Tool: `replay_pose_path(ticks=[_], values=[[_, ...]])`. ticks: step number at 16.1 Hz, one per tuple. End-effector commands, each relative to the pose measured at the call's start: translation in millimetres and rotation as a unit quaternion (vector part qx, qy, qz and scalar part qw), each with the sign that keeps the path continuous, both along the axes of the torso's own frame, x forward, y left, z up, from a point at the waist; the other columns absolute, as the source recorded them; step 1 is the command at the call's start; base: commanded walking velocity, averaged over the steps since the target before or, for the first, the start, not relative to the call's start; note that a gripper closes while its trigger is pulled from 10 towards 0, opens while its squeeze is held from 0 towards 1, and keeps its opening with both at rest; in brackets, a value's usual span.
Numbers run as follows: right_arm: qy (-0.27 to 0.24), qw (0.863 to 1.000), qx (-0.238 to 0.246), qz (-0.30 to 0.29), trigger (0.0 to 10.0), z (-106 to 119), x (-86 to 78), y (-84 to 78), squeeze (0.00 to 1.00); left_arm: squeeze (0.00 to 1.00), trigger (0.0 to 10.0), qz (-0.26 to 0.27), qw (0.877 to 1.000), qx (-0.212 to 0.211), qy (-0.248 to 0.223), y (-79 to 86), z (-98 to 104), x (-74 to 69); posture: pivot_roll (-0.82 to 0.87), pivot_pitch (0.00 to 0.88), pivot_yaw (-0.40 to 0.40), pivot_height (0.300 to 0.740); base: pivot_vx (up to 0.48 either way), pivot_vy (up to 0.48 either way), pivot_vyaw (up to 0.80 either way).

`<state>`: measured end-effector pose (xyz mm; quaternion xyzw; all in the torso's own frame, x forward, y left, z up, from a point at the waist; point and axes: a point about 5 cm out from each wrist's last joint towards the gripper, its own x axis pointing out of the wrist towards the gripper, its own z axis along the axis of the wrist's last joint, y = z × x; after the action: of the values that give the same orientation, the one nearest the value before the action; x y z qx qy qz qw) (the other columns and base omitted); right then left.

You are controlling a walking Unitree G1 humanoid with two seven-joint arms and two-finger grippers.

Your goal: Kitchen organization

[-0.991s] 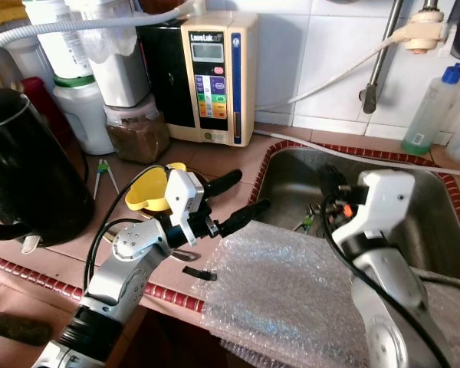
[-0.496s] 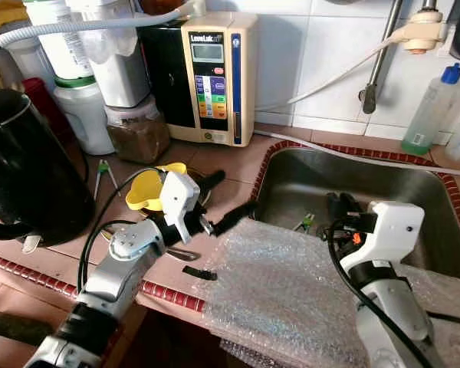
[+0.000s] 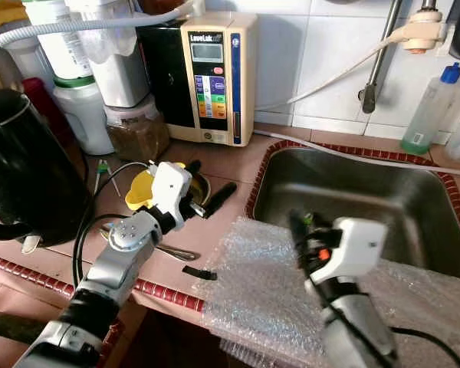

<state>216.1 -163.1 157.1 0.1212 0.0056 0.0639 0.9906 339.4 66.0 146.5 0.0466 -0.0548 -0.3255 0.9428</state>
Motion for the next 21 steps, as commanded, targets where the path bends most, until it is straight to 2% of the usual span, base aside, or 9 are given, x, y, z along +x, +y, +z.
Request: replay_pose_path(ticks=[1,2,4,5,11,15,19,20,21], values=[[-0.003,1.000,0.000,0.011,10.0,3.2,-2.7,4.1,1.00,1.00,10.0,0.024,1.000,-0.006,-0.006,4.7,5.0,5.9,-0.08,0.000,0.094,0.740,0.000,0.000,0.00],[-0.002,1.000,-0.001,0.015,10.0,3.0,-3.4,4.8,1.00,1.00,10.0,0.033,0.999,-0.009,-0.004,5.7,5.6,7.6,-0.08,0.000,0.094,0.740,0.000,0.000,0.00],[0.003,1.000,-0.004,0.030,10.0,2.1,-4.9,6.1,1.00,1.00,10.0,0.085,0.996,-0.027,-0.002,12.0,10.5,17.0,-0.08,0.000,0.094,0.740,0.000,0.000,0.00],[0.009,0.999,0.002,0.051,10.0,1.1,-5.8,10.0,1.00,1.00,10.0,0.128,0.991,-0.012,-0.021,19.1,14.7,23.6,-0.08,0.000,0.095,0.740,0.000,0.000,0.00],[0.011,0.995,-0.005,0.099,10.0,-0.6,-11.5,25.9,1.00,1.00,10.0,0.202,0.979,-0.003,-0.008,40.0,15.7,38.1,-0.08,0.000,0.100,0.740,0.000,0.000,0.00],[0.009,0.995,-0.008,0.103,10.0,-1.0,-10.6,28.4,1.00,1.00,10.0,0.273,0.961,0.043,0.019,60.5,4.0,43.7,-0.07,0.000,0.102,0.740,0.000,0.000,0.00],[0.007,0.994,-0.008,0.108,10.0,-0.7,-9.7,31.0,1.00,1.00,10.0,0.305,0.949,0.069,0.038,70.6,-2.4,45.7,-0.07,0.000,0.104,0.740,0.000,0.000,0.00],[0.007,0.994,-0.008,0.109,10.0,-0.8,-9.6,31.6,1.00,0.00,10.0,0.313,0.945,0.080,0.044,74.3,-5.9,45.3,-0.07,0.000,0.105,0.740,0.000,0.000,0.00],[0.007,0.994,-0.008,0.110,10.0,-0.8,-9.7,31.9,1.00,0.00,10.0,0.320,0.942,0.090,0.048,77.5,-8.3,44.8,-0.07,0.000,0.105,0.740,0.000,0.000,0.00]])
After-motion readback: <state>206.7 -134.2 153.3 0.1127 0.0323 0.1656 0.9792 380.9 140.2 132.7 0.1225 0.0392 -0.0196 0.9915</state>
